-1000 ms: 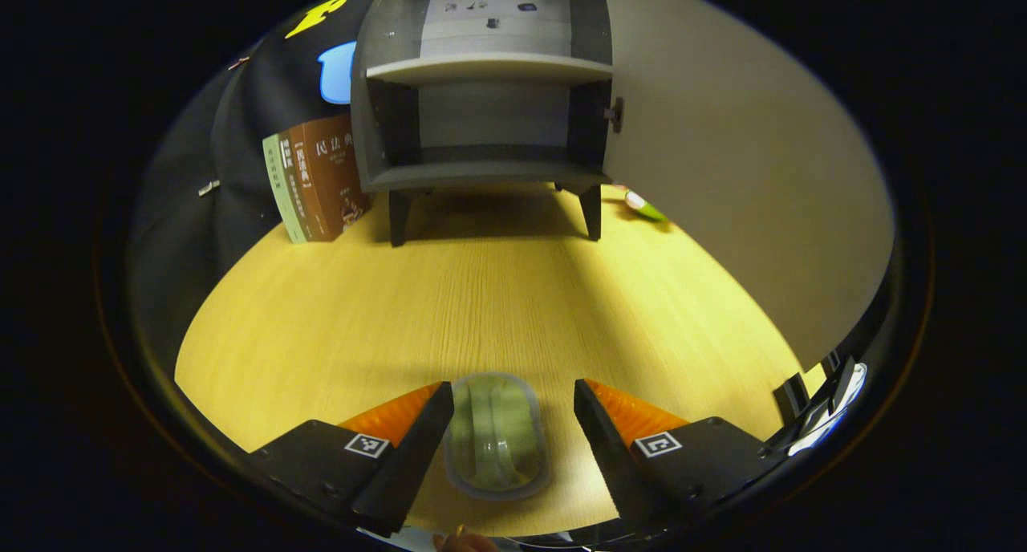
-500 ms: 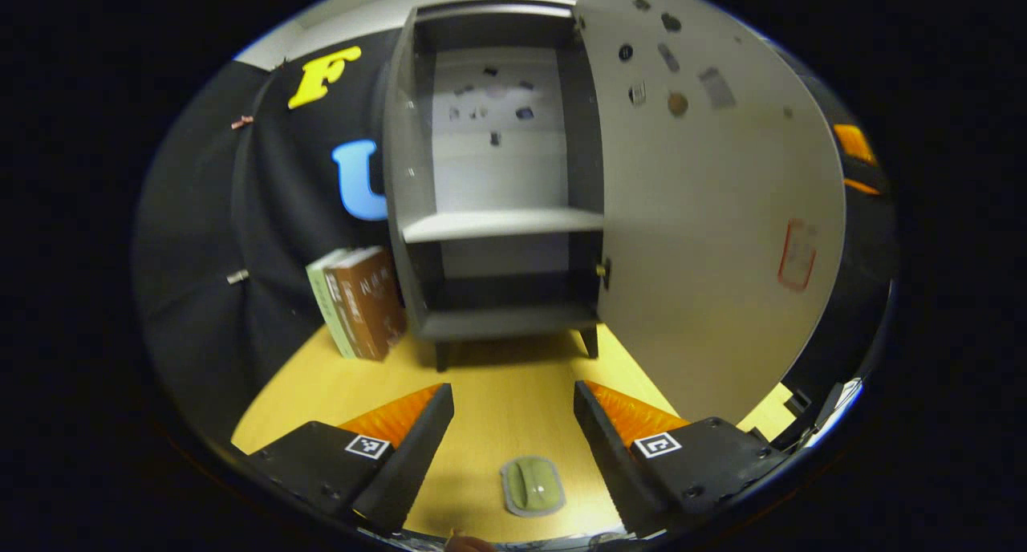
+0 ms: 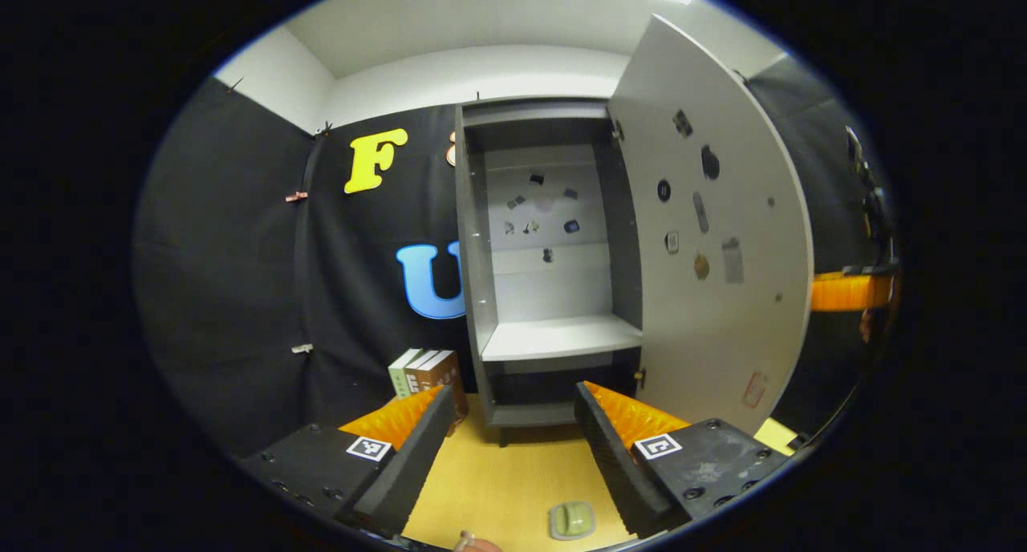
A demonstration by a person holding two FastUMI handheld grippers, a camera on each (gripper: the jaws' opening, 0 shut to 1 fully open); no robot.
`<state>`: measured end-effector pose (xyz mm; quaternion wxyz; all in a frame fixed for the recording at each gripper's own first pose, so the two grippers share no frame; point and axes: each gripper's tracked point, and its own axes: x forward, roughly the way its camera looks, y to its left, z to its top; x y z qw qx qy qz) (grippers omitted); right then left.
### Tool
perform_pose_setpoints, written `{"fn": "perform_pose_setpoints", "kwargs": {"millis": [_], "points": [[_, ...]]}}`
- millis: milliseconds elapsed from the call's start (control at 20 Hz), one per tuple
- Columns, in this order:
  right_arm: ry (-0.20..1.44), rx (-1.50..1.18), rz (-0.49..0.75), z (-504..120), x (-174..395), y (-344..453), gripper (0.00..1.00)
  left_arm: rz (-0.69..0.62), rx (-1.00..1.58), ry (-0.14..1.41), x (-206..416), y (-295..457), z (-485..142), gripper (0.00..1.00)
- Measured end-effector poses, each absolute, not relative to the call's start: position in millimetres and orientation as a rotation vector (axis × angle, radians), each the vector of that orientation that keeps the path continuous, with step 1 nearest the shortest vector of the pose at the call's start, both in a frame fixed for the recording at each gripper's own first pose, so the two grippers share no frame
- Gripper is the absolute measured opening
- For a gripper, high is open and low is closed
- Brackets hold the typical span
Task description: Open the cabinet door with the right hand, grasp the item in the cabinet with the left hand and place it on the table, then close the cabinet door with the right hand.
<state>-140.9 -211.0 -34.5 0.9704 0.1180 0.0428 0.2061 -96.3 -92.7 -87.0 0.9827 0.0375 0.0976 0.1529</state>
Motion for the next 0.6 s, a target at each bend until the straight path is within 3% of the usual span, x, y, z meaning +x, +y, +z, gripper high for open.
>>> {"fn": "perform_pose_setpoints", "kwargs": {"millis": [150,250,400,600], "points": [[0.077,0.250,0.415,-34,-141,-206,0.98,0.312,0.140,0.187,-98,-78,-75,0.94],[0.068,0.240,0.399,-31,-140,-199,0.98,0.303,0.175,0.153,-89,-73,-64,0.99],[0.070,0.228,0.350,-34,-137,-181,0.98,0.190,0.127,0.107,-70,-78,-58,0.96],[0.060,0.192,0.276,-34,-126,-141,0.98,0.042,0.081,0.129,-60,-62,-58,1.00]]}}
